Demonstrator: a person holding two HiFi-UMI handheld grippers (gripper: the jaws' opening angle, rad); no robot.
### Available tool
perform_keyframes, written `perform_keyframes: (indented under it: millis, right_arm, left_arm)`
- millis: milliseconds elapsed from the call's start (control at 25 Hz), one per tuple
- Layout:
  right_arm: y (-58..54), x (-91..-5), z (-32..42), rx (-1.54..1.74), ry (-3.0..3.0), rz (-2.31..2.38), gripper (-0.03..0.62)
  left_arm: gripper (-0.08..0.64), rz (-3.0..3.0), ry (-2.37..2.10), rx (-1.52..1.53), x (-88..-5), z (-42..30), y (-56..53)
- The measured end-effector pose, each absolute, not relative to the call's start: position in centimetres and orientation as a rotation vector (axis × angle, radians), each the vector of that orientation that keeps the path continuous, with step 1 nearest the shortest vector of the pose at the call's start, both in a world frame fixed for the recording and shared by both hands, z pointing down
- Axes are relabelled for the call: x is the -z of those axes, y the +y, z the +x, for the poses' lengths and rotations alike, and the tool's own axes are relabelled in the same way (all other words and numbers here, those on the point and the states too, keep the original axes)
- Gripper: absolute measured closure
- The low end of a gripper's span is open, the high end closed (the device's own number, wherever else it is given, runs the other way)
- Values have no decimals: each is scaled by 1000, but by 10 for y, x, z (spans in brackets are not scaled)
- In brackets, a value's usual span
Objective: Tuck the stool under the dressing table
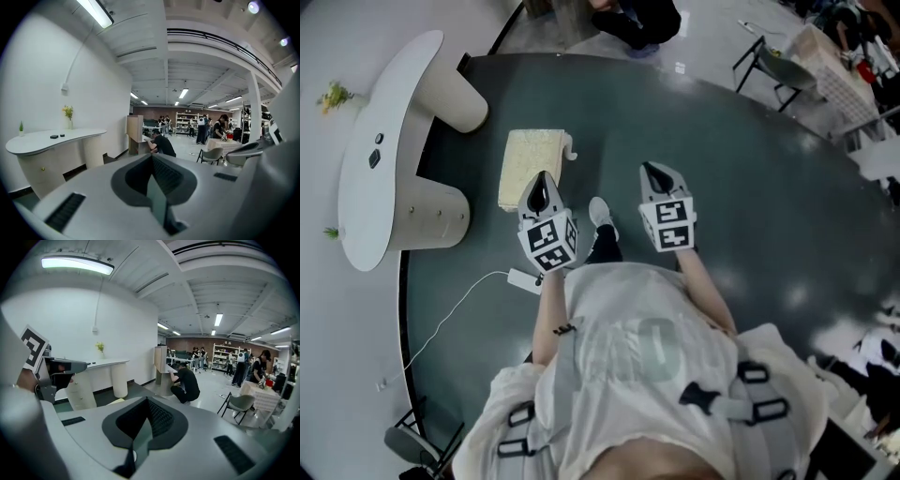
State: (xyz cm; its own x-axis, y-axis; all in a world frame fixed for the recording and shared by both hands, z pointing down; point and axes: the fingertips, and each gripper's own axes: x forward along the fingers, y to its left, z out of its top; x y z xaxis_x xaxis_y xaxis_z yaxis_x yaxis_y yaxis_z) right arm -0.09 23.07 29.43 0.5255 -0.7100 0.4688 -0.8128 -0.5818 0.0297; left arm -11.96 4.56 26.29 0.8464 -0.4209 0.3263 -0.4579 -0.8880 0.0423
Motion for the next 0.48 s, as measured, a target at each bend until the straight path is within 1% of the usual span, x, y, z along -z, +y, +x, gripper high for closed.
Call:
perform_keyframes:
  millis: [480]
  right_arm:
    - [119, -302, 68, -653, -1333, 2397, 589]
  left_arm:
    - [557, 2849, -726, -453, -264, -40, -58]
